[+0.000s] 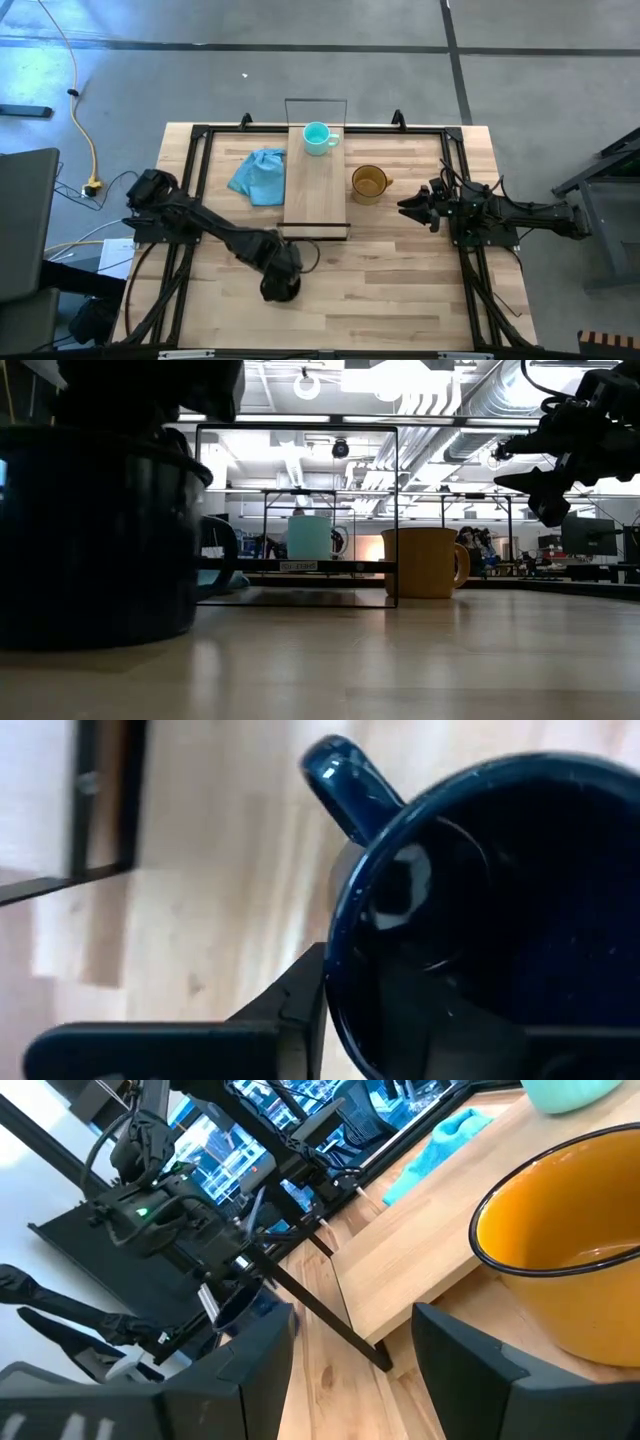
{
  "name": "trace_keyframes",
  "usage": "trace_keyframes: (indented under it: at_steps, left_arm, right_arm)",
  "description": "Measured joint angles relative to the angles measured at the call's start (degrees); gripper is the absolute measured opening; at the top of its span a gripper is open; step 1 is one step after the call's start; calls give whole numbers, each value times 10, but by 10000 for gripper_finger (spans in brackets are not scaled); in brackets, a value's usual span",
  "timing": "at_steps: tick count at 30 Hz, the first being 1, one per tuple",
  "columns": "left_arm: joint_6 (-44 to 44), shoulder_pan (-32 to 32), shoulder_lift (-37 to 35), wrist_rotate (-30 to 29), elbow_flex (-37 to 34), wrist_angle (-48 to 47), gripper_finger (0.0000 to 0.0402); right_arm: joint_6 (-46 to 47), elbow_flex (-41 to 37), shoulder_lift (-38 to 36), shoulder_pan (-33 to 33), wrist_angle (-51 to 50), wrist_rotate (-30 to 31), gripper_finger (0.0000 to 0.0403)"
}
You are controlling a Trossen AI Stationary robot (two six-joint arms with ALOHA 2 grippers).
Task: Stack small to large cups/mugs on shelf
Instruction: Put the dark blue mug on the shelf
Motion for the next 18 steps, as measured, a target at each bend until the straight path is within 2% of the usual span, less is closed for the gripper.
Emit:
trace_keyframes:
  at_steps: [6, 9, 18]
  left_arm:
    - [-62, -19, 0, -4, 0, 0, 36]
    - [-116, -19, 0, -27, 0, -11, 38]
    - [-193, -19, -2, -34, 1, -5, 93]
  right_arm:
    - [-6, 0, 0, 0, 0, 0, 195]
    - [-9, 0, 0, 0, 0, 0, 195]
    - [-10, 0, 0, 0, 0, 0, 195]
